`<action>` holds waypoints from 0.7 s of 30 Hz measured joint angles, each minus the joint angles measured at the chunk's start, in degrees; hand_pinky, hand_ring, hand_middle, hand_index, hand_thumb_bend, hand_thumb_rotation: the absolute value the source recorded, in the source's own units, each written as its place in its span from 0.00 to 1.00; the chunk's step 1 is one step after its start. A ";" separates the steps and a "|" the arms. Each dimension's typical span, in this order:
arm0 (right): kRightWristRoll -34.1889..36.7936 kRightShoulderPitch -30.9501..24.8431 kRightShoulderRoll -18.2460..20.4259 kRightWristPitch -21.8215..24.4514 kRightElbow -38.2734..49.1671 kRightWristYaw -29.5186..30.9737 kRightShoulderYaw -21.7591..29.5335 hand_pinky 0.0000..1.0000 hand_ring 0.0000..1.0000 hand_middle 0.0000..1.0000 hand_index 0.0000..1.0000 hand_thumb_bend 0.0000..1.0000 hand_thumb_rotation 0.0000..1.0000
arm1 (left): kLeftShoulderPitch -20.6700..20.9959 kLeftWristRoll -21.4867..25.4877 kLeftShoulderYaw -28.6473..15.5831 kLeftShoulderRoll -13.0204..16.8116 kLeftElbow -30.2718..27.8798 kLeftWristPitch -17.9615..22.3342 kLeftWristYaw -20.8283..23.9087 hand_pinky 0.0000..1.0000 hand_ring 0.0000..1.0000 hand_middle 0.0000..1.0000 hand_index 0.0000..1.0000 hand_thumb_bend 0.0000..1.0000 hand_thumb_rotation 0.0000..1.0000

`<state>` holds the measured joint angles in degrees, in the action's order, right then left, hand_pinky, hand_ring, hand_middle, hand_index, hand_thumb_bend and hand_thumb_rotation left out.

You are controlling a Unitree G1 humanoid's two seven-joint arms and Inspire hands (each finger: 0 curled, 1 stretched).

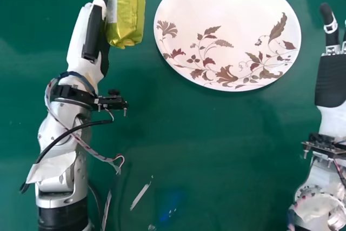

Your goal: Pick up biscuit and place it in the plate

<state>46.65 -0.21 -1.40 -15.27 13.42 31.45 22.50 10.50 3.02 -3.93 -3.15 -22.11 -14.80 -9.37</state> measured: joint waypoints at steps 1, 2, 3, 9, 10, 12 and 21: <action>-0.01 0.07 0.00 -0.05 -0.35 0.00 0.00 0.77 0.92 0.90 0.94 0.98 0.40 | 0.13 2.13 -0.06 -0.05 1.20 0.44 -0.25 0.18 0.21 0.39 0.49 0.51 0.00; -0.01 0.17 0.00 -0.06 -0.69 0.01 -0.01 0.77 0.92 0.90 0.95 0.97 0.39 | 0.30 3.66 -0.06 -0.08 2.35 0.66 -0.41 0.19 0.21 0.39 0.49 0.51 0.00; -0.02 0.31 0.00 -0.15 -0.95 0.04 0.00 0.78 0.92 0.90 0.95 0.96 0.39 | 0.42 5.08 -0.05 -0.09 3.23 0.69 -0.46 0.19 0.22 0.39 0.49 0.51 0.00; -0.02 1.32 -0.26 -1.02 -1.73 0.39 0.15 0.80 0.86 0.87 0.93 0.93 0.32 | 3.83 12.06 -0.17 -0.77 9.16 1.33 -0.24 0.18 0.23 0.40 0.49 0.51 0.00; -0.03 1.34 -0.26 -1.07 -1.88 0.39 0.18 0.81 0.86 0.86 0.93 0.93 0.32 | 4.44 13.22 -0.23 -0.97 9.99 1.37 -0.15 0.18 0.23 0.40 0.49 0.51 0.00; -0.03 1.38 -0.26 -1.13 -2.45 0.40 0.20 0.79 0.88 0.87 0.92 0.95 0.32 | 5.55 15.62 -0.27 -1.34 11.71 1.41 0.06 0.18 0.22 0.39 0.49 0.51 0.00; -0.24 1.57 -0.44 -1.19 -3.35 0.89 0.21 0.82 0.95 0.94 0.92 0.92 0.31 | 10.79 28.05 -4.22 -4.33 20.21 1.43 0.21 0.20 0.23 0.39 0.49 0.51 0.00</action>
<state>46.41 1.36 -1.84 -16.46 10.07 32.35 22.71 21.30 31.07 -8.15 -7.48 -1.90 -13.37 -9.17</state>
